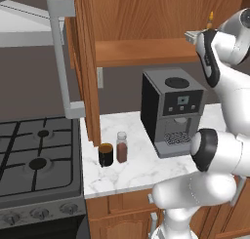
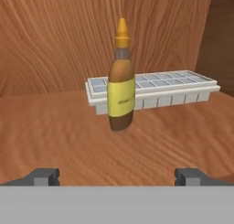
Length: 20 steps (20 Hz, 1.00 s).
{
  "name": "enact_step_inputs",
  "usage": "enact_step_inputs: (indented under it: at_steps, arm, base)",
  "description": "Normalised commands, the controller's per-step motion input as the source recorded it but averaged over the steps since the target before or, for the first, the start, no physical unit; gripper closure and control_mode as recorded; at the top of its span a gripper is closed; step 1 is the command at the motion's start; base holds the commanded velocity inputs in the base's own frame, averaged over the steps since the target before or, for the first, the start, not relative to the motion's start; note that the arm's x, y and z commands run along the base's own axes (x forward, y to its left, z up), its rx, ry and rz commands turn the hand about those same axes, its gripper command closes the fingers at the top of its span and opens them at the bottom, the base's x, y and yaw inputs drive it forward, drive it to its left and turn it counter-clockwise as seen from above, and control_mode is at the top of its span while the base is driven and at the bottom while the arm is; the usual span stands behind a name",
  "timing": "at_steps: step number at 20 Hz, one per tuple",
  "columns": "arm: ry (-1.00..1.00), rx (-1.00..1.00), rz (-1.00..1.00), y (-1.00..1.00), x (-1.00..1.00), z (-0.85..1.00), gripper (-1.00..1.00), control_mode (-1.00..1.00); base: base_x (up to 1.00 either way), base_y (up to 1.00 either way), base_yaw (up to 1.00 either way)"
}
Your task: Pick the cinnamon and honey bottle from the cabinet and place them next to the mug.
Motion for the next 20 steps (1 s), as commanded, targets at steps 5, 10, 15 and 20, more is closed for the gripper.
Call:
enact_step_inputs:
  at_steps: [5,10,15,20]
  arm:
    - [0.00,0.00,0.00,0.00,0.24,0.00,-1.00,-1.00]
    - [0.00,0.00,0.00,-0.01,0.23,0.00,-1.00,-1.00]
    - [0.00,0.00,0.00,-0.16,0.08,0.00,-1.00,-1.00]
    - [0.02,0.00,0.00,-0.15,0.04,0.00,-1.00,-1.00]
  base:
    - [0.00,0.00,0.00]
    - [0.00,0.00,0.00]
    - [0.00,0.00,0.00]
    - [0.00,0.00,0.00]
